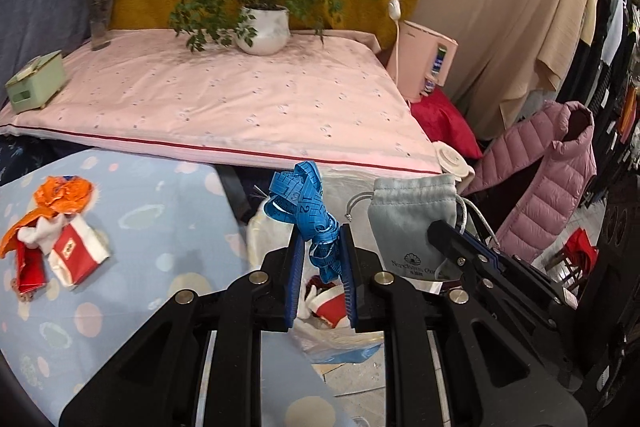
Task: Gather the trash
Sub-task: 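Carry the tape measure and grey mask over the wastebasket with both grippers, then open both grippers to drop the tape measure and mask into the basket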
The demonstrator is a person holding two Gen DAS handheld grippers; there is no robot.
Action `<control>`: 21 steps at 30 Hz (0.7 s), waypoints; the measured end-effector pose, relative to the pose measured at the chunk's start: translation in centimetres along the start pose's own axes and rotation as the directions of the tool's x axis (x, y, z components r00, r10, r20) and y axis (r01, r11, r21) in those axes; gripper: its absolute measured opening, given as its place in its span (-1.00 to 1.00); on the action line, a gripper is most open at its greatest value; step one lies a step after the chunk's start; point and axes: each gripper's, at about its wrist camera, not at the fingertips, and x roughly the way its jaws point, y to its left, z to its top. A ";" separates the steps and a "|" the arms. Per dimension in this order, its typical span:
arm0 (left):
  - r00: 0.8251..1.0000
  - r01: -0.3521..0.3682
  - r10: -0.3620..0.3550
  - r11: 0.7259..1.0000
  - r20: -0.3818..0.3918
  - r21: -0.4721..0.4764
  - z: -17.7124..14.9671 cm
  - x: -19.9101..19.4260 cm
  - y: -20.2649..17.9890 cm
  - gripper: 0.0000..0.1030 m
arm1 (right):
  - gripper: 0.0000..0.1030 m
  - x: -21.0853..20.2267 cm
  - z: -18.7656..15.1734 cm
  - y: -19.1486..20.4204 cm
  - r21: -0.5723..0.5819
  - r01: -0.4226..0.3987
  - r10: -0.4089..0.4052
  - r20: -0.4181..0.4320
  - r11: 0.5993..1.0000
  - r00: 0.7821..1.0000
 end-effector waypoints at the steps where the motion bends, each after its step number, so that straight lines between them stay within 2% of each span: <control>1: 1.000 0.008 -0.008 1.000 -0.009 0.000 0.0 0.6 -0.3 -0.67 | -0.90 0.3 0.0 -0.6 0.004 0.005 -0.005 -0.004 1.000 1.000; 6: 0.999 0.018 -0.018 1.000 -0.045 0.003 -0.3 2.9 -1.1 -0.65 | -0.90 1.6 -0.2 -2.0 0.017 0.025 -0.025 -0.023 1.000 0.999; 10: 0.998 -0.004 0.004 1.000 -0.057 -0.010 -0.3 4.2 -0.9 -0.52 | -0.81 2.3 -0.4 -2.4 0.018 0.054 -0.054 -0.011 0.998 0.998; 12: 0.998 -0.020 0.018 1.000 -0.057 -0.024 -0.3 4.4 -0.6 -0.24 | -0.49 2.7 -0.4 -2.6 0.029 0.054 -0.054 -0.015 0.998 0.998; 14: 0.998 -0.039 0.037 0.999 -0.052 -0.033 -0.2 4.5 -0.2 -0.09 | -0.37 3.0 -0.4 -2.6 0.033 0.062 -0.062 -0.008 0.998 0.998; 21: 0.996 -0.076 0.073 0.995 -0.044 -0.058 -0.4 4.0 1.6 -0.03 | -0.37 3.3 -0.6 -1.9 0.026 0.054 -0.054 -0.018 0.998 0.998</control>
